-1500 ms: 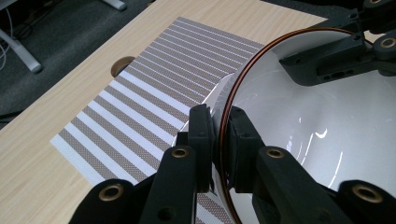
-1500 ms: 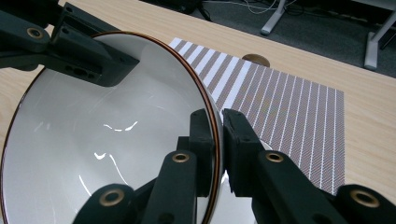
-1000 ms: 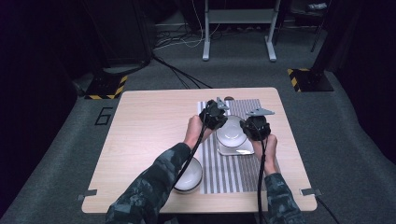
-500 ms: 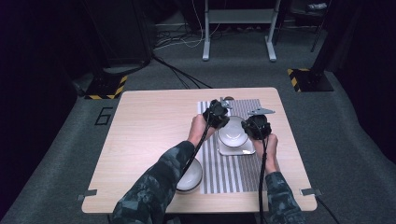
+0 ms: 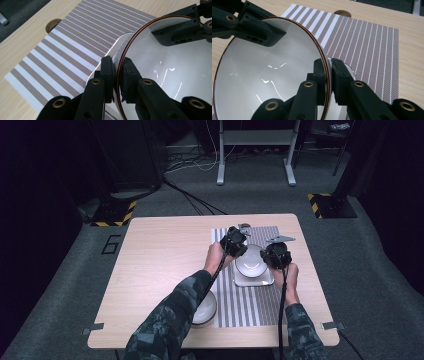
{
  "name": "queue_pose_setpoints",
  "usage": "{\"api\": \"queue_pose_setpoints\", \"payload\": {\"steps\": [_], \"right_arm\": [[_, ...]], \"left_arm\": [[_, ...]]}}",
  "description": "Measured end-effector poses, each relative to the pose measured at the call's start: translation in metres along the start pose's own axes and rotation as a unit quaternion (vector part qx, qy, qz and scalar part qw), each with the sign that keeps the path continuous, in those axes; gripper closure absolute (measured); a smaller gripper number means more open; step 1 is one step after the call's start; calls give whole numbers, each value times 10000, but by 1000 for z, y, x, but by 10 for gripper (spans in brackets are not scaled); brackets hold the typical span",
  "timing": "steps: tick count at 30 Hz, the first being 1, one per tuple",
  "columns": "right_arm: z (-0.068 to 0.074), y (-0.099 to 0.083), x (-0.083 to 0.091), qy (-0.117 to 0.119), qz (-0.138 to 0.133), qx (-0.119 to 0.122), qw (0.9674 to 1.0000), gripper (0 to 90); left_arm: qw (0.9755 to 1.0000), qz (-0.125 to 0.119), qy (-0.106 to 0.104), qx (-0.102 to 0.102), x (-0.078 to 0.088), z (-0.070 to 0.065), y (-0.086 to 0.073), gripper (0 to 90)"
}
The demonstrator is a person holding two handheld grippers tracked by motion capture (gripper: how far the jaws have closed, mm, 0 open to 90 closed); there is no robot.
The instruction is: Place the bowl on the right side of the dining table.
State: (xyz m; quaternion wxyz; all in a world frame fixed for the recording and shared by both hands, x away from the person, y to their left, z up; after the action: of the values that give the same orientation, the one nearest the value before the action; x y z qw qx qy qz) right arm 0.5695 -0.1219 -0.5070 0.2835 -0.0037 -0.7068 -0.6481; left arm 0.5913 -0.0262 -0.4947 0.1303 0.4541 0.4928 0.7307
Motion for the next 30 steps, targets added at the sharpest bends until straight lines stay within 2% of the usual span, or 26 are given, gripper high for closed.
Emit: {"api": "queue_pose_setpoints", "payload": {"steps": [21,30], "right_arm": [[-2,-21,-15,42,299,-146,9994,822],[-4,-23,-18,56,286,-219,9993,823]], "left_arm": [[9992,374,10,168,-17,0,-20,815],[9990,379,77,213,-20,2,-21,812]]}}
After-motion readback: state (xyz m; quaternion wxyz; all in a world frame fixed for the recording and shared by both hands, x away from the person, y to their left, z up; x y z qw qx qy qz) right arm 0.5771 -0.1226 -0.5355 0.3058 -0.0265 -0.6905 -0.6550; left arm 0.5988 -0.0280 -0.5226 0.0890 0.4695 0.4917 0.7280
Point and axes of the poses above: each handheld gripper's, and its own axes: x roughly backward along the jaws, y roughly out of its top, z roughly to its left, the point moved 10 cm from there along -x, roughly forward along the jaws, and after that the axes turned 15 degrees about -z, right-handed, at the moved point
